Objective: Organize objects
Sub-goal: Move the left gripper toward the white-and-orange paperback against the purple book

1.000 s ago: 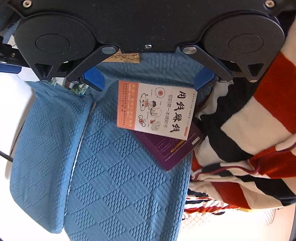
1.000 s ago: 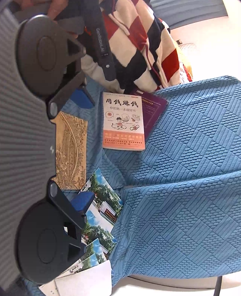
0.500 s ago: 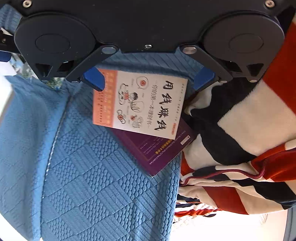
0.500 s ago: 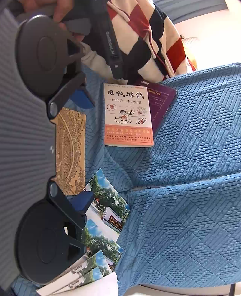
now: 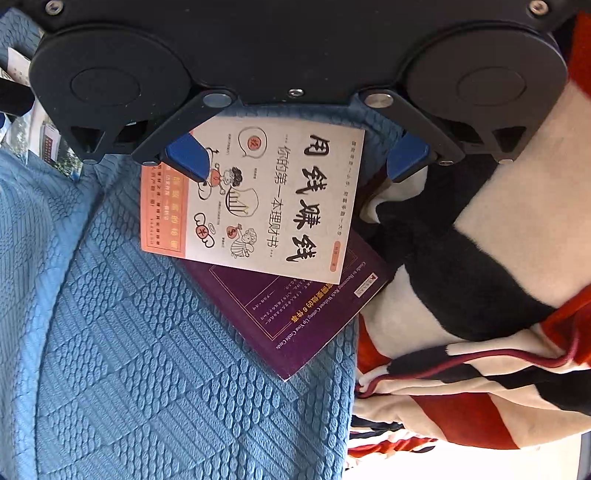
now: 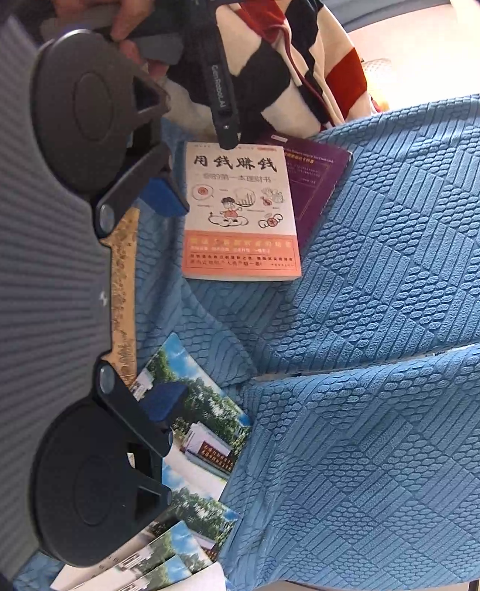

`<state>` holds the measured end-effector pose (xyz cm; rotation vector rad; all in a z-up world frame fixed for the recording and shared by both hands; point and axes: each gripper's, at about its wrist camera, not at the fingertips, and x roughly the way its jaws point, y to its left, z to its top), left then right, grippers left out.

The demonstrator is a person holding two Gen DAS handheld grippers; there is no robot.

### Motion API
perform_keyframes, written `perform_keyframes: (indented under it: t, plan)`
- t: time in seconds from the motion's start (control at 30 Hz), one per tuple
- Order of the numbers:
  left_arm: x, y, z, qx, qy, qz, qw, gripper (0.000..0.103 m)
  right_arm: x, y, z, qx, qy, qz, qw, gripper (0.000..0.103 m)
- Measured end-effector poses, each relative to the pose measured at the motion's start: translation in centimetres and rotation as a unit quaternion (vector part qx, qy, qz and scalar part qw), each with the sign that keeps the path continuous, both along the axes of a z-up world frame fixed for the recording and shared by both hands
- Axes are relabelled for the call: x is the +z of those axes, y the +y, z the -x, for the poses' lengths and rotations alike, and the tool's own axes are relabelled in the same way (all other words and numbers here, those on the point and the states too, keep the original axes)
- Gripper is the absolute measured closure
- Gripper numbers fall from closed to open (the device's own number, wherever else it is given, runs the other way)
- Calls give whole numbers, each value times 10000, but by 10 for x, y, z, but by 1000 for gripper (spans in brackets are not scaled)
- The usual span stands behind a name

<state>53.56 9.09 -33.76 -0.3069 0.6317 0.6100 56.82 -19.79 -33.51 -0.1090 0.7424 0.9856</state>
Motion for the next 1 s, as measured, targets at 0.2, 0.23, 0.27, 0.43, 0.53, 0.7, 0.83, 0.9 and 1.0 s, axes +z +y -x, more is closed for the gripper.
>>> perform_keyframes:
  t: [0.2,0.23,0.27,0.43,0.53,0.7,0.83,0.9,1.0]
  plan:
    - [-5,15,-20,-95,125,4,9999,0,-9,23,-14,83,141,-58,9998,6]
    - [-7,19,-24,-93,176,37,9998,0,-11,27,-16,106,154,-56,9998,6]
    - [-10,23,-27,-107,230,71,9997,0,-13,31,-18,134,155,-49,9998,6]
    - [-27,42,-46,-184,569,229,9979,0,-27,56,-30,273,297,-26,9992,6]
    - [-36,59,-52,-150,636,487,9967,0,-35,70,-37,333,394,6,9987,6]
    - [-43,71,-60,-265,563,828,9946,1,-49,90,-47,458,572,35,9973,6]
    - [-50,76,-65,-330,650,968,9926,0,-58,102,-56,528,710,12,9961,6]
    - [-51,81,-65,-329,584,1093,9917,0,-62,107,-60,553,810,-32,9952,6]
    - [-54,86,-65,-340,494,1316,9895,0,-67,114,-66,625,951,-91,9935,6]
